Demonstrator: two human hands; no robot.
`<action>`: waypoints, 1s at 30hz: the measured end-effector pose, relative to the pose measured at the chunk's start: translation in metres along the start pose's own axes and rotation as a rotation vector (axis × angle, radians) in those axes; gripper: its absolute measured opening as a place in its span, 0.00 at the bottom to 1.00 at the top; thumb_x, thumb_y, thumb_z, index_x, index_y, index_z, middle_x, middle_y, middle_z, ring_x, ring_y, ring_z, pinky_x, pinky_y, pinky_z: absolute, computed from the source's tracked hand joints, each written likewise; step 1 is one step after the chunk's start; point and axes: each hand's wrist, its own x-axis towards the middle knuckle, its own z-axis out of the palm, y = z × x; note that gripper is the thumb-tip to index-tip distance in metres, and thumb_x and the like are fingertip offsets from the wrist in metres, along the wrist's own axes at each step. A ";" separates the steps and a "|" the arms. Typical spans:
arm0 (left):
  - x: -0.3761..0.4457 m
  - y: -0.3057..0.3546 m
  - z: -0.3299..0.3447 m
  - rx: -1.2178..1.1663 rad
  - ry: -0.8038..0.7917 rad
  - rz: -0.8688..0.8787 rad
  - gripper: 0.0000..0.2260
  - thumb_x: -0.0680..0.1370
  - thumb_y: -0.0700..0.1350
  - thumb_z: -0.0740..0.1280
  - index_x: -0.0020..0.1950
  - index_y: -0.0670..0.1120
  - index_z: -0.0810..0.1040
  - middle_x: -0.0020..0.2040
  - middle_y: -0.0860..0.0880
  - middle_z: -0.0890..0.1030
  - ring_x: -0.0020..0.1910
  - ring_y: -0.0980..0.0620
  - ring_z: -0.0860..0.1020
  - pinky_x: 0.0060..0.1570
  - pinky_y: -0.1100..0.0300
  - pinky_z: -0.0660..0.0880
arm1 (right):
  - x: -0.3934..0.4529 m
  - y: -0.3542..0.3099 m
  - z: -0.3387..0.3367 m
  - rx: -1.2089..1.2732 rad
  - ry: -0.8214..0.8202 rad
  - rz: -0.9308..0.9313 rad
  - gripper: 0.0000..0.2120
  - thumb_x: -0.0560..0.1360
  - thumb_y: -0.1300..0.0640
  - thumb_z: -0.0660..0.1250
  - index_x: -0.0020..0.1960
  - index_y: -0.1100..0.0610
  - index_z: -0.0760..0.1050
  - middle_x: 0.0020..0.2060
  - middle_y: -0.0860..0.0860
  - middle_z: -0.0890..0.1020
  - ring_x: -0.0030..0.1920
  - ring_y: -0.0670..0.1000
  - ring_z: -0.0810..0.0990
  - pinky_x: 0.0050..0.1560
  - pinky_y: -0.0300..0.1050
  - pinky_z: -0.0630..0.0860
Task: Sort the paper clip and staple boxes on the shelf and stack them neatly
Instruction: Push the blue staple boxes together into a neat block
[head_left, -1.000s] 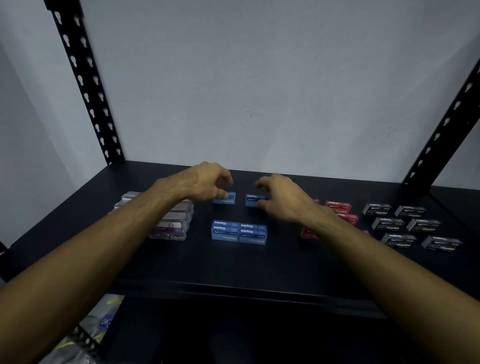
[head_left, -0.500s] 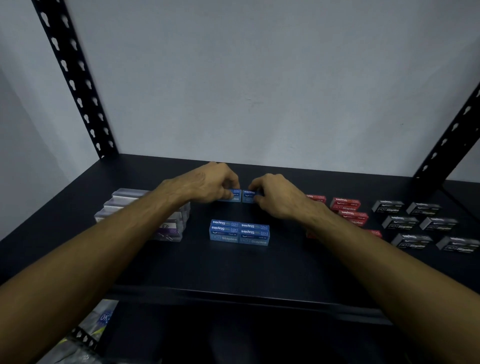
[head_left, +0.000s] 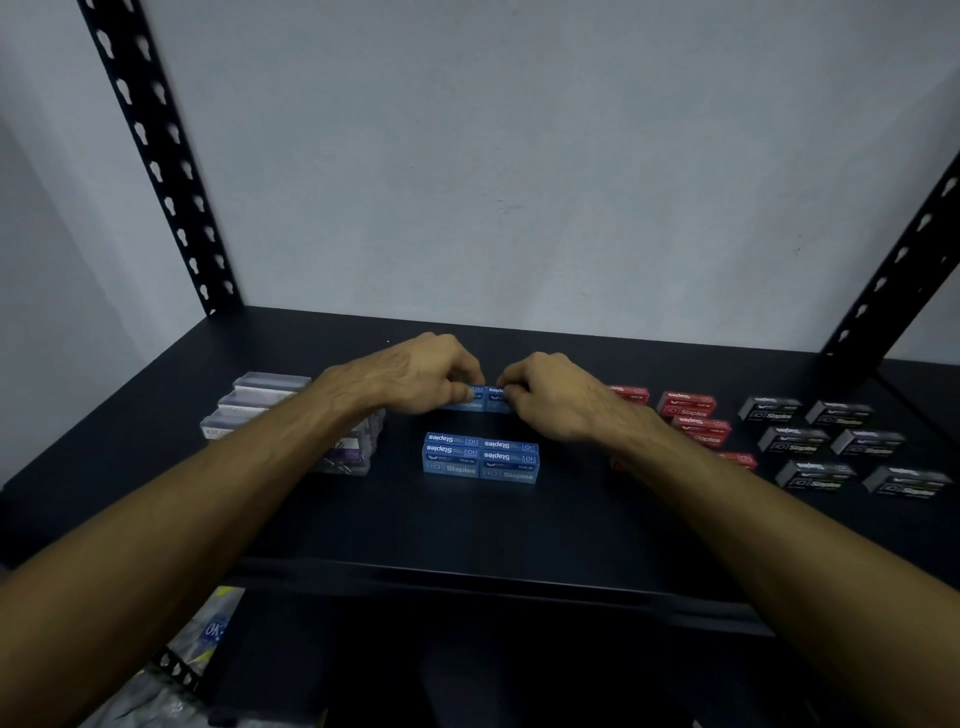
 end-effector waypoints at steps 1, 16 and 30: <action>-0.002 0.001 -0.001 -0.005 -0.013 0.003 0.08 0.80 0.47 0.67 0.58 0.53 0.82 0.45 0.58 0.80 0.46 0.57 0.78 0.47 0.62 0.71 | -0.002 -0.001 0.000 0.002 -0.003 0.000 0.15 0.80 0.59 0.57 0.56 0.54 0.82 0.49 0.52 0.84 0.48 0.52 0.82 0.49 0.48 0.79; -0.034 0.015 -0.005 -0.095 -0.123 -0.001 0.09 0.80 0.45 0.64 0.55 0.54 0.83 0.47 0.59 0.83 0.48 0.61 0.80 0.52 0.58 0.77 | -0.025 -0.009 0.000 0.056 -0.101 -0.012 0.14 0.79 0.58 0.59 0.53 0.51 0.83 0.45 0.45 0.83 0.44 0.43 0.80 0.40 0.38 0.76; -0.042 0.017 -0.004 -0.145 -0.139 -0.003 0.08 0.80 0.47 0.66 0.55 0.56 0.83 0.46 0.60 0.83 0.46 0.61 0.80 0.48 0.61 0.77 | -0.030 -0.009 0.003 0.068 -0.129 0.010 0.13 0.80 0.56 0.60 0.56 0.52 0.82 0.48 0.46 0.83 0.45 0.42 0.80 0.39 0.37 0.74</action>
